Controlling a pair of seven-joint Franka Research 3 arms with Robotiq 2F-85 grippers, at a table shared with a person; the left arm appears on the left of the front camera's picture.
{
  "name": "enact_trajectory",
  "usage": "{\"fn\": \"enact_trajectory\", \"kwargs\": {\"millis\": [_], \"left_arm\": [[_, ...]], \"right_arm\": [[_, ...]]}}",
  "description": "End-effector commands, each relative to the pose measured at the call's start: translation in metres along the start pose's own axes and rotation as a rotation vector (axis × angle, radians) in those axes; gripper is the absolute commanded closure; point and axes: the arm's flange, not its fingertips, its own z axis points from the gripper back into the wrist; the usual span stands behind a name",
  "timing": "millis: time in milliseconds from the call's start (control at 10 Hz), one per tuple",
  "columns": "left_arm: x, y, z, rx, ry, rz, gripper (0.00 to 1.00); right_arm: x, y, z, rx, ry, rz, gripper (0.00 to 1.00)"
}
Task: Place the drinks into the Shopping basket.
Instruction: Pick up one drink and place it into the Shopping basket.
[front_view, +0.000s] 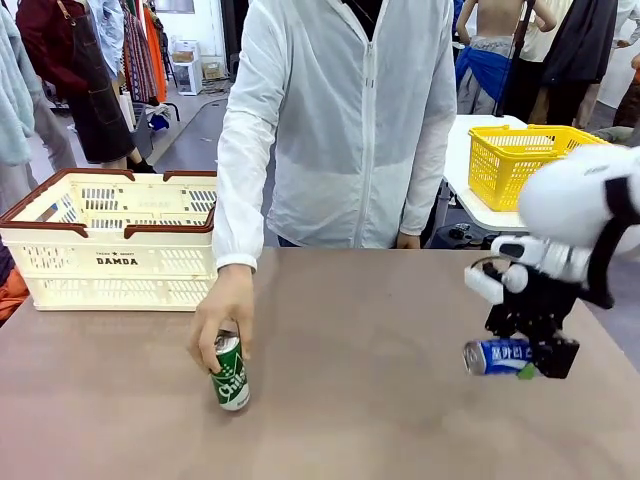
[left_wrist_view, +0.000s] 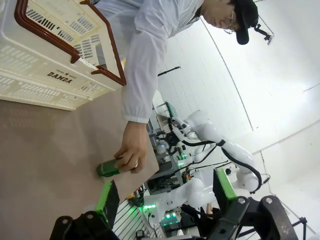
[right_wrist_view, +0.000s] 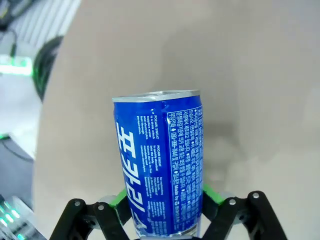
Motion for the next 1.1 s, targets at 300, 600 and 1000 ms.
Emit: {"fn": "enact_trajectory", "kwargs": {"millis": [300,600,1000], "left_arm": [[0.001,-0.002,0.002,-0.023,-0.012,-0.024,0.0],[0.001,-0.002,0.002,-0.023,-0.012,-0.024,0.0],[0.001,-0.002,0.002,-0.023,-0.012,-0.024,0.0]], "right_arm": [[0.007,0.057,0.056,-0.087,-0.098,-0.505,1.0],[0.017,0.064,0.063,-0.055,-0.109,-0.375,1.0],[0.103,0.048,0.042,-0.092,-0.348,-0.833,1.0]]}}
